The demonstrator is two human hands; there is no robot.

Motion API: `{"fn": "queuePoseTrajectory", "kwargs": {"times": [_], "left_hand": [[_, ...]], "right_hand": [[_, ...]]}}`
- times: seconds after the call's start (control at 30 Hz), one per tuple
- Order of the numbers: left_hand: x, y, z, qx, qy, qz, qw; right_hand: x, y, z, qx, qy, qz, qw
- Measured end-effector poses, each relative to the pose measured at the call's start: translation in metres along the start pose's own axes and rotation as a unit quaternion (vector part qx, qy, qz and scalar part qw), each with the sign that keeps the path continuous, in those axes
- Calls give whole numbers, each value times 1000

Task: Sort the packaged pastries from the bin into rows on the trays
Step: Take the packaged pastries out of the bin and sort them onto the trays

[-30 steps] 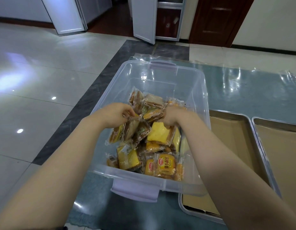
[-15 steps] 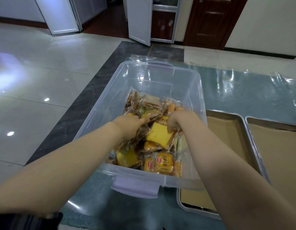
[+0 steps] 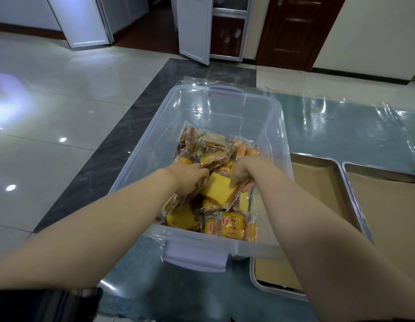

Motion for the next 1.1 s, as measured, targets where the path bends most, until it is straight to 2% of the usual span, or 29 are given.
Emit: {"fn": "queuePoseTrajectory", "kwargs": {"times": [0.2,0.5,0.67,0.87,0.97,1.1], "left_hand": [[-5,9,-3,-15,5,51,999],[-23,34,-12,-83,43,120,988],[-38,54,-1,-120,54,174,976],[-66,66,11,-169,88,255,948],[-82,74,20,-192,118,302,926],[-96,84,35,-191,138,377,896]], "right_hand": [[-14,5,0,6,-2,46,999],[-50,34,17,36,67,141,987],[-70,42,35,65,108,216,968],[-80,46,57,186,182,273,926],[-79,47,65,277,213,253,902],[-85,49,77,418,249,197,851]]}}
Point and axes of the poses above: each hand's wrist, its own x-axis towards the middle knuckle, its own y-axis out of the back of the hand, z = x × y, the point moved 2 cm from there along x, towards the middle knuckle, and after that the axes turned 14 degrees about -y, right-handed, at the moved point
